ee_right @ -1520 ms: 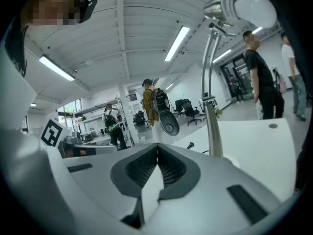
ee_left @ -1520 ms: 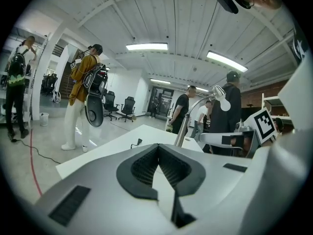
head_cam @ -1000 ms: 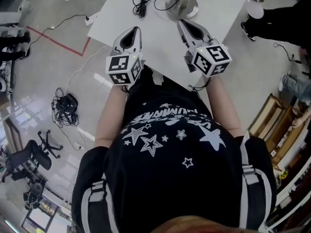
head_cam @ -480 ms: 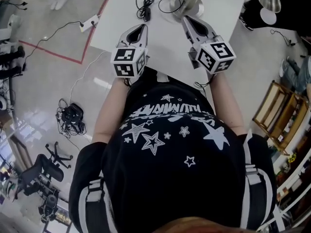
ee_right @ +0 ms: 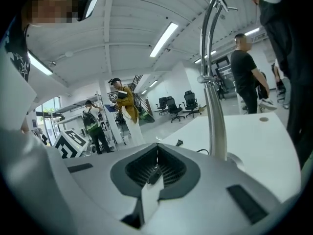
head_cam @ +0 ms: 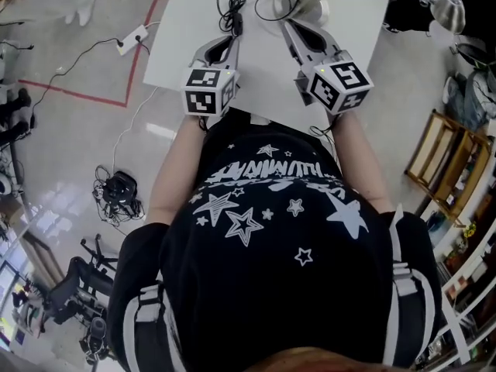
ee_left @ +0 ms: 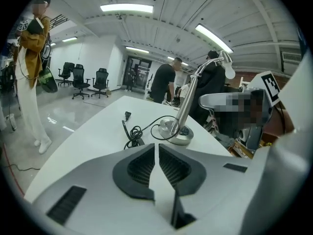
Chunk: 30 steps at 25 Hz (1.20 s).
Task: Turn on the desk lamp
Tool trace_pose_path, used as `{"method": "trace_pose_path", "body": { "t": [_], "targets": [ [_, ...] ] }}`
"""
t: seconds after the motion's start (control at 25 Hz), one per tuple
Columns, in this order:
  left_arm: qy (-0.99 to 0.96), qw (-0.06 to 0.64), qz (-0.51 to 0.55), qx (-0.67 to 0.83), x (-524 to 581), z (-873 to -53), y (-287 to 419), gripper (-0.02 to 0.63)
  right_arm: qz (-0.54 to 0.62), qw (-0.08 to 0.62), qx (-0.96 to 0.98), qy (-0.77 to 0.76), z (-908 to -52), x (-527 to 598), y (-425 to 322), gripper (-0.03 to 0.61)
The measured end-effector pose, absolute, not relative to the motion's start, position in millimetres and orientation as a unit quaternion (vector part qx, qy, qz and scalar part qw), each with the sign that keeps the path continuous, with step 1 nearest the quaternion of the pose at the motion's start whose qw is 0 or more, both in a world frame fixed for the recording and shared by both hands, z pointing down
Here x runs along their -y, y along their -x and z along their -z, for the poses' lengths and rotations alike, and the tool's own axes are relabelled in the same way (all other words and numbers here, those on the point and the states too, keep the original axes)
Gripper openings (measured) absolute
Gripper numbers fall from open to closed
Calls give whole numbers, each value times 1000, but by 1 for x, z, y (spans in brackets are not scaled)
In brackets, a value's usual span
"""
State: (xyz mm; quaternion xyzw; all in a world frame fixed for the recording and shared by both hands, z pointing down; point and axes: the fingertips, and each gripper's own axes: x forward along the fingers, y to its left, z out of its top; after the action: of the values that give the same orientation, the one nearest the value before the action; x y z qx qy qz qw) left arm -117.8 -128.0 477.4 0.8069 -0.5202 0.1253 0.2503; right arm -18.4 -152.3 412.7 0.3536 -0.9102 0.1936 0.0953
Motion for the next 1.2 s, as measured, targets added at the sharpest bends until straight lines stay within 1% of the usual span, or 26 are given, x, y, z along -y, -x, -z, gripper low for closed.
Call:
{"method": "trace_pose_path", "body": {
  "t": [0.16, 0.2, 0.24, 0.4, 0.68, 1.2],
  "targets": [
    [-803, 263, -138, 517, 135, -491, 117, 12, -200, 101, 906, -358, -419, 156, 23, 5],
    [-803, 266, -141, 514, 137, -493, 116, 28, -202, 103, 906, -358, -420, 157, 25, 5],
    [-804, 269, -143, 511, 138, -496, 115, 61, -204, 104, 905, -359, -422, 158, 27, 5],
    [-802, 278, -163, 503, 144, -508, 114, 88, -211, 107, 903, -359, -427, 161, 33, 5],
    [-797, 293, -187, 494, 150, -528, 114, 105, -218, 110, 900, -361, -433, 169, 39, 5],
    [-791, 308, -202, 488, 160, -534, 109, 106, -231, 128, 900, -346, -447, 166, 52, 5]
  ]
}}
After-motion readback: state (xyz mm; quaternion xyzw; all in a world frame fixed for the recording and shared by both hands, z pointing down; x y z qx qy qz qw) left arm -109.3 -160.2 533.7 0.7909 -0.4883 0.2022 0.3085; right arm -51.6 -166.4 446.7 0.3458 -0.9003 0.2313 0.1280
